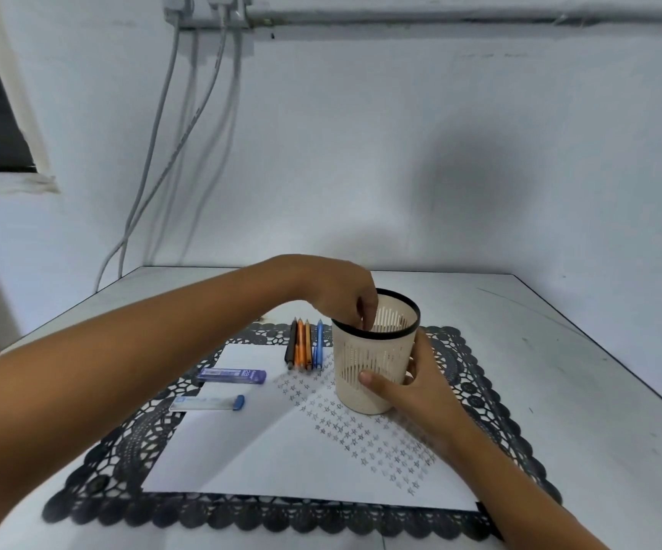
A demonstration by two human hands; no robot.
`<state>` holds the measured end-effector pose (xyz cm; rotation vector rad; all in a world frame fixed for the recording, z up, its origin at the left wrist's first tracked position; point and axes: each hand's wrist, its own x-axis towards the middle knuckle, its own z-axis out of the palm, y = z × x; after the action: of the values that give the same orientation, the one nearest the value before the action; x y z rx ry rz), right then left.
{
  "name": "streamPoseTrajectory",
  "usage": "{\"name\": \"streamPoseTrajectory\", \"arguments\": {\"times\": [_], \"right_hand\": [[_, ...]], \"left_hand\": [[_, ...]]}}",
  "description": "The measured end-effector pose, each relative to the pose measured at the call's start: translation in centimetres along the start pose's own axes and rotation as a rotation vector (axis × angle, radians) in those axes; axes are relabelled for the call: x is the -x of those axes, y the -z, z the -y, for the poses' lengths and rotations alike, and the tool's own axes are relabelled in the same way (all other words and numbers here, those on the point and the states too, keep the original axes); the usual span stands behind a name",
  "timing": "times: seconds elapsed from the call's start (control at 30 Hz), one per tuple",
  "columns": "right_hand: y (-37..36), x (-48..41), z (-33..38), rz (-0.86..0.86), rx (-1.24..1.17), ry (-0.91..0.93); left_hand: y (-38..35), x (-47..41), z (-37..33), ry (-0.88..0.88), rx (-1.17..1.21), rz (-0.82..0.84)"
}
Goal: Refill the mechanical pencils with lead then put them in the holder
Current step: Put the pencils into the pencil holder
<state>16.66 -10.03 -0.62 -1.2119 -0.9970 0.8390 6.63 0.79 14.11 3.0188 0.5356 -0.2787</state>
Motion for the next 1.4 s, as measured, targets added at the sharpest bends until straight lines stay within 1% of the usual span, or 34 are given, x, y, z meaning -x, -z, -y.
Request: {"name": "streamPoseTrajectory", "arguments": {"times": [0.13,0.2,0.33,0.5,0.57,0.6,0.63,0.67,0.7,0.73,0.77,0.8,0.83,1.0,1.2,1.4], "right_hand": [[0.1,-0.1,0.0,0.009,0.004,0.0],[0.1,-0.1,-0.1,0.006,0.019,-0.004],[0.1,-0.1,-0.2,0.011,0.068,0.007],[0.2,-0.2,-0.3,0.011,0.065,-0.005],[0.1,-0.2,-0.3,0.014,0.047,-0.014],[0.1,-0.2,-0.3,0.013,0.056,-0.012],[0.1,-0.1,-0.2,0.013,0.065,-0.008],[0.0,-0.1,-0.2,0.013,0.067,-0.007],[0.1,-0.1,-0.2,0.014,0.062,-0.009],[0.1,-0.1,-0.3,0.011,0.057,-0.014],[0.1,-0.1,-0.3,0.01,0.053,-0.015],[0.1,-0.1,-0.3,0.006,0.047,-0.017],[0.1,-0.1,-0.3,0.005,0.046,-0.017],[0.1,-0.1,-0.3,0.003,0.074,-0.002],[0.0,0.0,-0.1,0.004,0.078,0.008],[0.0,0.0,-0.1,-0.006,0.092,0.015]], "left_hand": [[-0.1,-0.2,0.4,0.01,0.014,-0.017],[-0.1,0.0,0.7,0.007,0.054,-0.055],[0.1,0.9,1.6,-0.024,0.23,-0.205],[0.0,2.3,3.5,0.009,0.376,-0.449],[-0.9,2.5,4.9,0.096,0.439,-0.568],[-1.6,2.4,5.6,0.178,0.451,-0.618],[-2.6,2.1,6.4,0.277,0.449,-0.635],[-3.6,1.9,7.2,0.375,0.43,-0.602],[-4.9,1.6,7.8,0.455,0.398,-0.509],[-6.1,1.2,8.4,0.513,0.369,-0.382],[-7.3,1.0,8.7,0.554,0.357,-0.26],[-8.3,0.7,9.0,0.586,0.364,-0.178],[-9.1,0.4,9.1,0.611,0.385,-0.147],[-11.0,-0.7,9.5,0.673,0.533,-0.211],[-11.2,-1.0,9.0,0.74,0.507,-0.251],[-11.4,-1.4,8.8,0.752,0.581,-0.258]]}}
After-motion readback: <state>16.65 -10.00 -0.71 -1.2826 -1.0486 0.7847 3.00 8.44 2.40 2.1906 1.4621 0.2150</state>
